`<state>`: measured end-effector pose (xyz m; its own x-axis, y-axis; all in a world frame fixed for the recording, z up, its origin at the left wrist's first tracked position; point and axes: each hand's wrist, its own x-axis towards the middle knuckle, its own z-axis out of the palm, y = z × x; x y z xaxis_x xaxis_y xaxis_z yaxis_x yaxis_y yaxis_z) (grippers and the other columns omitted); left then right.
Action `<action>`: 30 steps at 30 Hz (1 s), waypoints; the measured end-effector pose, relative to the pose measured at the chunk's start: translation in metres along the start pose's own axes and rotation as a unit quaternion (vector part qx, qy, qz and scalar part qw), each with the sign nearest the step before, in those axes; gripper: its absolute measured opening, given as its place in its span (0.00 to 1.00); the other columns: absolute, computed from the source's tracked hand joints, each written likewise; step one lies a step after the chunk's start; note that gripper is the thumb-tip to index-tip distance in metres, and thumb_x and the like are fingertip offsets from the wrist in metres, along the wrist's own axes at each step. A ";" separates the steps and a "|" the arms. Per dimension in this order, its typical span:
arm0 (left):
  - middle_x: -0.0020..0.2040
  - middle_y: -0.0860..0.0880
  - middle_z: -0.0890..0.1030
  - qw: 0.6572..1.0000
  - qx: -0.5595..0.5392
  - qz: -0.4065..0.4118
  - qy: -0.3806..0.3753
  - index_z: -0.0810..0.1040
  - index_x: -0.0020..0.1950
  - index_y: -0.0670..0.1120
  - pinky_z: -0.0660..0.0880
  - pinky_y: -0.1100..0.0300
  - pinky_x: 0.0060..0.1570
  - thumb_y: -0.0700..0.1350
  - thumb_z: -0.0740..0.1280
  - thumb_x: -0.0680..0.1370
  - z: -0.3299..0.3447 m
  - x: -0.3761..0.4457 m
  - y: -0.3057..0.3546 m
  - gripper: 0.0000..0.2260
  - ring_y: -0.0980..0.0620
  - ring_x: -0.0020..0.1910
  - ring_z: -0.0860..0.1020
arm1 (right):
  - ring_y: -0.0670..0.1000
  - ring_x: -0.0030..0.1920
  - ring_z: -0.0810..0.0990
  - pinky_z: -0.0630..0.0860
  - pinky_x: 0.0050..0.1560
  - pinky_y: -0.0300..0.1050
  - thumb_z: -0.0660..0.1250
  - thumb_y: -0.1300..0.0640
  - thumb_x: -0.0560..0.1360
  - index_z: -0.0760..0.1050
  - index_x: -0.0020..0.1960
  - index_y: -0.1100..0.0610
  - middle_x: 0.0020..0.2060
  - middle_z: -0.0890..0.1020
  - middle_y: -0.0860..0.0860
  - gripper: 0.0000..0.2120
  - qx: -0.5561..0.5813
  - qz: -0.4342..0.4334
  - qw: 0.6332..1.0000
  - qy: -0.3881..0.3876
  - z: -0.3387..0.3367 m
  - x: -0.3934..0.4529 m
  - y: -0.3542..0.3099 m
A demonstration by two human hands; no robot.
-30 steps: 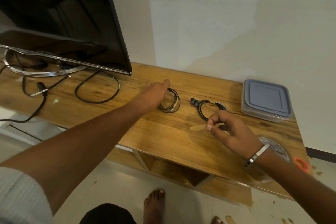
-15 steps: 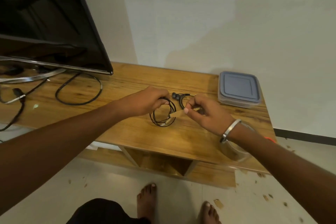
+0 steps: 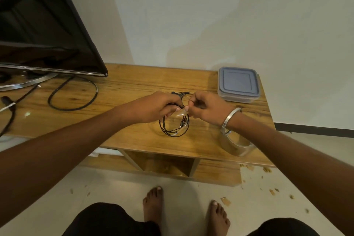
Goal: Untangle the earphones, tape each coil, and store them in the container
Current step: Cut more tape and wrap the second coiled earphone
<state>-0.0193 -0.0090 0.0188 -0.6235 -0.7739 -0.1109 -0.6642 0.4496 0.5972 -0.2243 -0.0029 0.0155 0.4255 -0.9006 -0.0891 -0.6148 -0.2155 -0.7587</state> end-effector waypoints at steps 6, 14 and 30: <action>0.36 0.51 0.77 1.000 -0.001 0.006 0.000 0.76 0.54 0.46 0.79 0.54 0.37 0.43 0.60 0.82 0.005 0.002 0.000 0.06 0.53 0.33 0.79 | 0.50 0.41 0.84 0.81 0.49 0.52 0.67 0.55 0.75 0.74 0.45 0.56 0.39 0.84 0.51 0.04 0.029 0.019 0.999 0.013 0.002 -0.001 0.002; 0.37 0.48 0.78 1.000 -0.023 0.001 0.009 0.77 0.53 0.46 0.77 0.60 0.36 0.42 0.60 0.82 0.008 -0.001 -0.001 0.06 0.55 0.34 0.78 | 0.54 0.40 0.84 0.81 0.45 0.57 0.70 0.53 0.73 0.72 0.43 0.53 0.39 0.84 0.55 0.07 0.064 0.046 0.997 0.024 0.011 -0.001 0.005; 0.36 0.51 0.78 0.998 -0.040 0.005 0.038 0.77 0.52 0.44 0.76 0.61 0.35 0.42 0.61 0.82 0.015 -0.006 -0.005 0.06 0.55 0.34 0.78 | 0.51 0.34 0.81 0.79 0.42 0.50 0.69 0.55 0.74 0.65 0.59 0.55 0.36 0.83 0.53 0.18 0.122 0.065 0.987 0.075 0.031 -0.007 0.003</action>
<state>-0.0184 0.0002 0.0049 -0.5944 -0.8029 -0.0463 -0.6218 0.4223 0.6596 -0.2083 0.0141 -0.0058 0.2391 -0.9643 -0.1139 -0.4711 -0.0126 -0.8820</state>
